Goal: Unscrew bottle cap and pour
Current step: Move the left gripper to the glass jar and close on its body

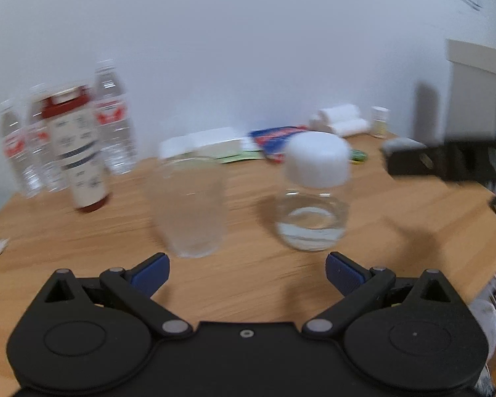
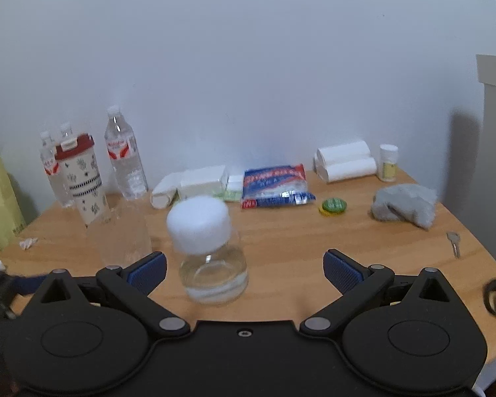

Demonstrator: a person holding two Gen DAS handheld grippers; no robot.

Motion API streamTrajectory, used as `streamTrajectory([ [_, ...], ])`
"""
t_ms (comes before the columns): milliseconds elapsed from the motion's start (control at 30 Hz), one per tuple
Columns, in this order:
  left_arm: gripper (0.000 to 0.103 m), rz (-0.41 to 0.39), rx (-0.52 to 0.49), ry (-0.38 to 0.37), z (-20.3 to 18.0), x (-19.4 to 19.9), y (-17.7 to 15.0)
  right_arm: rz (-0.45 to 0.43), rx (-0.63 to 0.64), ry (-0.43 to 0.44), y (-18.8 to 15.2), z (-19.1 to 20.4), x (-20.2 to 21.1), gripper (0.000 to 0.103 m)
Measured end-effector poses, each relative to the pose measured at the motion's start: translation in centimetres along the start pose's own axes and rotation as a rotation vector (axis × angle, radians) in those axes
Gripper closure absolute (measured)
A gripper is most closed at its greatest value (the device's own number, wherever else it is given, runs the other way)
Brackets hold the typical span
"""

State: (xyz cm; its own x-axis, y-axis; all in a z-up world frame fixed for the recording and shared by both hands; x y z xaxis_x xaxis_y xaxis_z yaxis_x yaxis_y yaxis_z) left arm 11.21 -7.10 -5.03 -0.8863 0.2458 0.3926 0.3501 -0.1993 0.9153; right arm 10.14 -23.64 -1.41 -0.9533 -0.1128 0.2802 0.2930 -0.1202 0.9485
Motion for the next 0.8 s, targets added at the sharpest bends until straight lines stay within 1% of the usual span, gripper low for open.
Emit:
streamTrajectory([
  [33,0.000,-0.005,-0.015,-0.017,-0.7,-0.6,0.1,-0.027,0.019,0.002,0.4,-0.3,-0.4,0.000],
  [133,0.000,-0.032,-0.020,-0.059,-1.7,-1.6,0.3,-0.058,0.059,0.015,1.1,-0.4,-1.2,0.000],
  [200,0.000,-0.037,-0.010,-0.068,-1.9,-2.1,0.5,-0.060,0.080,0.022,1.5,-0.4,-1.6,0.000],
  [300,0.000,-0.059,-0.009,-0.097,-2.9,-3.1,0.9,-0.089,0.075,0.050,2.1,-0.8,-2.1,0.000],
  [400,0.000,-0.051,-0.024,-0.115,-3.6,-4.1,0.8,-0.084,0.106,0.084,2.3,-1.1,-2.7,0.000],
  [433,0.000,-0.030,-0.035,-0.119,-4.0,-4.9,0.6,-0.091,0.119,0.077,2.3,-1.1,-2.8,0.000],
  [500,0.000,-0.023,-0.048,-0.104,-4.4,-5.8,0.6,-0.119,0.166,0.041,2.3,-1.1,-3.2,0.000],
  [567,0.000,-0.044,-0.065,-0.088,-4.6,-6.5,0.6,-0.128,0.185,0.052,2.4,-1.1,-3.4,0.000],
  [600,0.000,-0.046,-0.065,-0.085,-4.6,-6.4,0.6,-0.109,0.182,0.080,2.3,-1.1,-3.7,0.000],
  [633,0.000,-0.050,-0.060,-0.091,-4.7,-6.7,0.7,-0.094,0.178,0.105,2.3,-1.2,-4.0,0.000],
  [700,0.000,-0.051,-0.044,-0.120,-4.7,-7.5,0.8,-0.108,0.168,0.121,2.4,-1.3,-4.3,0.000],
  [733,0.000,-0.048,-0.032,-0.142,-4.7,-7.9,0.8,-0.116,0.184,0.119,2.4,-1.2,-4.4,0.000],
  [800,0.000,-0.033,0.002,-0.157,-4.3,-8.8,0.8,-0.135,0.238,0.124,2.4,-0.8,-4.7,0.000],
])
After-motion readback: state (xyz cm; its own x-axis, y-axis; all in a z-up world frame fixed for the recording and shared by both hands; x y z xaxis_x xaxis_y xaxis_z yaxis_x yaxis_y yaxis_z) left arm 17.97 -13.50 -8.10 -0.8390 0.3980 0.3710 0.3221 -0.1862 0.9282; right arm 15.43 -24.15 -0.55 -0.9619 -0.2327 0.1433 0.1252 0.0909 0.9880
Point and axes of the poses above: each gripper's, at about its wrist camera, not at the fingertips, and x roughly against the way its jaws point, z to its left, y to its top, the point moved 5 cm from there along -x, roughly the way its jaws point, and after that the axes turned 10 degrees about -z, right-handed, at the moved point
